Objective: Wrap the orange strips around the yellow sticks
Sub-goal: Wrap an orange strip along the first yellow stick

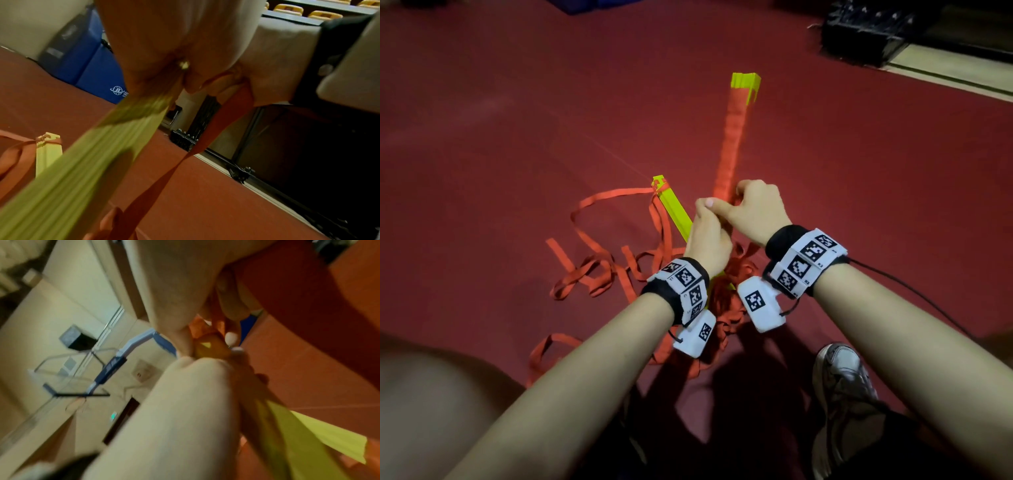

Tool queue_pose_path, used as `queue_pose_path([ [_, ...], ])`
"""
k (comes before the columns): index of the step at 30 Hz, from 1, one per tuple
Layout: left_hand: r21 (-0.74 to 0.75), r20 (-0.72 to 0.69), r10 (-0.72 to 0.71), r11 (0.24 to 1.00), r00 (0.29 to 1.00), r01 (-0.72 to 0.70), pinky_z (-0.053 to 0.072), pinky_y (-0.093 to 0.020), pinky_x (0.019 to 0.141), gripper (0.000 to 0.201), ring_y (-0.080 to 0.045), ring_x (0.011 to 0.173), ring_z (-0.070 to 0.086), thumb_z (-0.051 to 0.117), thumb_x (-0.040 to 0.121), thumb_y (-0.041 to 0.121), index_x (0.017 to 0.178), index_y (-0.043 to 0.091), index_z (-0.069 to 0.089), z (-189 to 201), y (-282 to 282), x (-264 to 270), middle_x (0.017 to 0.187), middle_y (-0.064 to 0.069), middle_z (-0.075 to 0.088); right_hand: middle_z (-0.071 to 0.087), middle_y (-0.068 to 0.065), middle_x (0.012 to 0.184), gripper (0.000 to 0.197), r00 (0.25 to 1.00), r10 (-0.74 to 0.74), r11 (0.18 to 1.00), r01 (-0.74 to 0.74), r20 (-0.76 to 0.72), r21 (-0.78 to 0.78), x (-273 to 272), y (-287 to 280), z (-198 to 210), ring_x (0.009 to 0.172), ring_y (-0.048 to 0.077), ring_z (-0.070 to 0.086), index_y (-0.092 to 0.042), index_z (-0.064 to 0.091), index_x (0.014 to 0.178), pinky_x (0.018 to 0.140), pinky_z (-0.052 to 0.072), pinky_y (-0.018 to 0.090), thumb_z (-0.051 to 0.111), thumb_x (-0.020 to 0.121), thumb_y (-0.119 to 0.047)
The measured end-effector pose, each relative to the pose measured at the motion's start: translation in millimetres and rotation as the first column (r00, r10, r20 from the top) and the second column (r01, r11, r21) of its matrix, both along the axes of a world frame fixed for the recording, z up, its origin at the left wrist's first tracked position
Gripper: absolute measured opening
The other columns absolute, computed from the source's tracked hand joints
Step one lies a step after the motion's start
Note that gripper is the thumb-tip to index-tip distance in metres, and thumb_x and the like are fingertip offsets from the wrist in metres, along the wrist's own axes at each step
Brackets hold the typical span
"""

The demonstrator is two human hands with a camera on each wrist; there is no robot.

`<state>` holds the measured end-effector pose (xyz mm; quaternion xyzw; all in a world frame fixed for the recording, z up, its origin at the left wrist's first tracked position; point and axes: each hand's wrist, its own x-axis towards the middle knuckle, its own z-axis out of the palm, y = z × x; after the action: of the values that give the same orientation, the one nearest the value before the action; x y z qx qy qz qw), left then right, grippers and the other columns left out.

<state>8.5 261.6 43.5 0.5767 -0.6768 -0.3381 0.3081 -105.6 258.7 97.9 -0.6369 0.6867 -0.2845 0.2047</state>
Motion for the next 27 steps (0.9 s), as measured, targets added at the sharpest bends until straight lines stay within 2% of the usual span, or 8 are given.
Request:
queue_pose_path([
  [3, 0.034, -0.063, -0.141, 0.989, 0.988, 0.144, 0.049, -0.040, 0.089, 0.048, -0.028, 0.109, 0.060, 0.066, 0.083, 0.018, 0.124, 0.011, 0.043, 0.5, -2.2, 2.1, 0.118, -0.010, 0.060, 0.044, -0.001, 0.056, 0.055, 0.978, -0.025, 0.996, 0.007, 0.206, 0.087, -10.1, -0.8, 1.6, 0.055, 0.020, 0.039, -0.012, 0.042, 0.060, 0.054, 0.031, 0.032, 0.078, 0.082, -0.047],
  [6, 0.146, -0.309, -0.143, 0.970, 0.940, 0.196, 0.050, -0.036, 0.094, 0.068, -0.023, 0.107, 0.064, 0.080, 0.064, 0.041, 0.122, 0.013, 0.056, 3.7, -3.7, 14.0, 0.113, -0.006, 0.067, 0.032, 0.001, 0.056, 0.050, 0.919, 0.060, 0.990, -0.106, 0.390, 0.098, -16.6, -0.8, 8.4, 0.054, 0.017, 0.027, -0.011, 0.046, 0.065, 0.056, 0.022, 0.033, 0.083, 0.077, -0.042],
  [11, 0.373, -0.570, 0.001, 0.891, 0.822, 0.258, 0.052, -0.037, 0.068, 0.022, -0.021, 0.061, 0.059, 0.084, 0.073, 0.022, 0.081, 0.012, 0.067, 3.0, 5.4, 23.6, 0.064, -0.004, 0.062, 0.032, -0.002, 0.047, 0.049, 0.758, 0.091, 0.976, -0.198, 0.646, 0.094, -17.7, 2.9, 18.2, 0.040, 0.012, 0.023, -0.017, 0.040, 0.056, 0.044, 0.015, 0.024, 0.079, 0.086, -0.022],
  [15, 0.307, -0.526, 0.119, 0.950, 0.842, 0.057, 0.043, -0.026, 0.050, 0.021, -0.016, 0.049, 0.049, 0.082, 0.083, 0.018, 0.071, 0.017, 0.065, 8.1, 0.9, 17.6, 0.053, 0.002, 0.053, 0.051, -0.003, 0.047, 0.037, 0.849, 0.147, 0.980, -0.194, 0.507, 0.041, -22.8, -0.9, 21.8, 0.038, 0.007, 0.035, -0.008, 0.057, 0.062, 0.040, 0.028, 0.020, 0.065, 0.097, -0.013],
  [19, 0.245, -0.470, 0.231, 0.961, 0.852, -0.126, 0.046, -0.025, 0.049, 0.028, -0.017, 0.043, 0.054, 0.085, 0.081, 0.025, 0.069, 0.009, 0.065, 11.7, -0.9, 17.0, 0.049, 0.000, 0.058, 0.055, 0.004, 0.054, 0.033, 0.870, 0.095, 0.983, -0.158, 0.484, 0.092, -21.4, -6.7, 22.1, 0.060, 0.028, 0.059, -0.008, 0.065, 0.081, 0.049, 0.052, 0.034, 0.039, 0.089, 0.012],
  [22, 0.093, -0.195, 0.200, 0.978, 0.960, -0.185, 0.050, -0.021, 0.056, 0.048, -0.010, 0.049, 0.065, 0.082, 0.077, 0.054, 0.062, 0.012, 0.065, 14.2, 1.3, 17.3, 0.050, 0.002, 0.066, 0.069, 0.017, 0.076, 0.035, 0.974, 0.070, 0.992, -0.090, 0.216, 0.086, -12.7, -2.0, 27.0, 0.067, 0.033, 0.066, -0.009, 0.066, 0.094, 0.060, 0.058, 0.040, 0.036, 0.083, 0.006],
  [24, 0.016, -0.011, 0.237, 0.972, 0.972, -0.236, 0.050, -0.031, 0.061, 0.056, -0.018, 0.062, 0.068, 0.076, 0.075, 0.067, 0.060, 0.016, 0.057, 14.1, 2.5, 17.5, 0.058, 0.000, 0.069, 0.072, 0.023, 0.097, 0.033, 0.994, 0.055, 0.996, -0.061, 0.090, 0.066, -9.9, 0.8, 28.8, 0.079, 0.036, 0.062, -0.012, 0.070, 0.095, 0.073, 0.053, 0.043, 0.042, 0.081, 0.000],
  [27, -0.064, 0.126, 0.282, 0.959, 0.951, -0.276, 0.043, -0.036, 0.065, 0.046, -0.034, 0.083, 0.066, 0.075, 0.076, 0.065, 0.087, 0.022, 0.062, 13.9, 4.3, 17.2, 0.081, -0.004, 0.071, 0.071, 0.018, 0.080, 0.024, 0.992, 0.041, 0.997, -0.047, 0.118, 0.053, -4.1, 2.8, 28.3, 0.080, 0.037, 0.062, -0.009, 0.067, 0.076, 0.069, 0.047, 0.039, 0.059, 0.090, -0.027],
])
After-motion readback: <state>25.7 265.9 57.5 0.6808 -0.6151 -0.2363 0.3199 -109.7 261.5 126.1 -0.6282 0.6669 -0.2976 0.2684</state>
